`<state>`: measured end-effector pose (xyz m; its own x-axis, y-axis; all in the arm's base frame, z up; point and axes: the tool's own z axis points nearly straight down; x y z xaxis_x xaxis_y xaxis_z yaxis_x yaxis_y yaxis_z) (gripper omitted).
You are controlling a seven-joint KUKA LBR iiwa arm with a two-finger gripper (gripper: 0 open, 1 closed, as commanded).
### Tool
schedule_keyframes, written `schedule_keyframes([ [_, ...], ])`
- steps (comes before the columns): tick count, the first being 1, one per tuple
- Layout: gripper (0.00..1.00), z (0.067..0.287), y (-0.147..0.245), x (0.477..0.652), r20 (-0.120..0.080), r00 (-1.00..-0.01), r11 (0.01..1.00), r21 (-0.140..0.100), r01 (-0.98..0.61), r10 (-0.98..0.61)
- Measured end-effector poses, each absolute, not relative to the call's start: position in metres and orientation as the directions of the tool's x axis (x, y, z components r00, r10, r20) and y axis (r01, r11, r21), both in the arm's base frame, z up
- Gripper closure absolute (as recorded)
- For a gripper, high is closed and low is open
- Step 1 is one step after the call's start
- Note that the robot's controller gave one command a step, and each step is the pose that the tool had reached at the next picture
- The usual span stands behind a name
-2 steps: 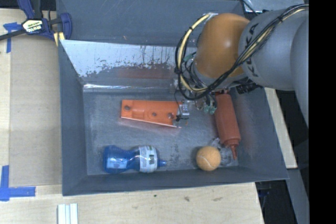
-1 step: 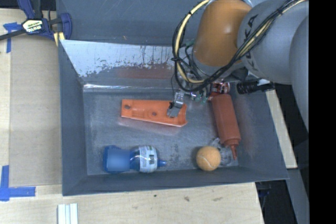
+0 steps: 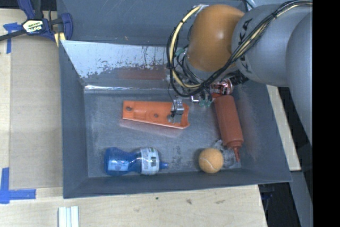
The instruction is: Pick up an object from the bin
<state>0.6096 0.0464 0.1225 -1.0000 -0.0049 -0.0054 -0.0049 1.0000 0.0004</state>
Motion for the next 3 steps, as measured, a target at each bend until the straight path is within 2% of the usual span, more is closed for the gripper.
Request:
schedule_keyframes([
  [1, 0.0, 0.072, 0.083, 0.604, -0.006, -0.825, 0.825, 0.004, 0.565, 0.565],
  [2, 1.0, 0.072, 0.063, 0.616, -0.013, -0.972, 0.972, 0.004, 0.235, 0.235],
  [3, 1.0, 0.072, 0.063, 0.616, -0.013, -0.972, 0.972, 0.004, 0.235, 0.235],
])
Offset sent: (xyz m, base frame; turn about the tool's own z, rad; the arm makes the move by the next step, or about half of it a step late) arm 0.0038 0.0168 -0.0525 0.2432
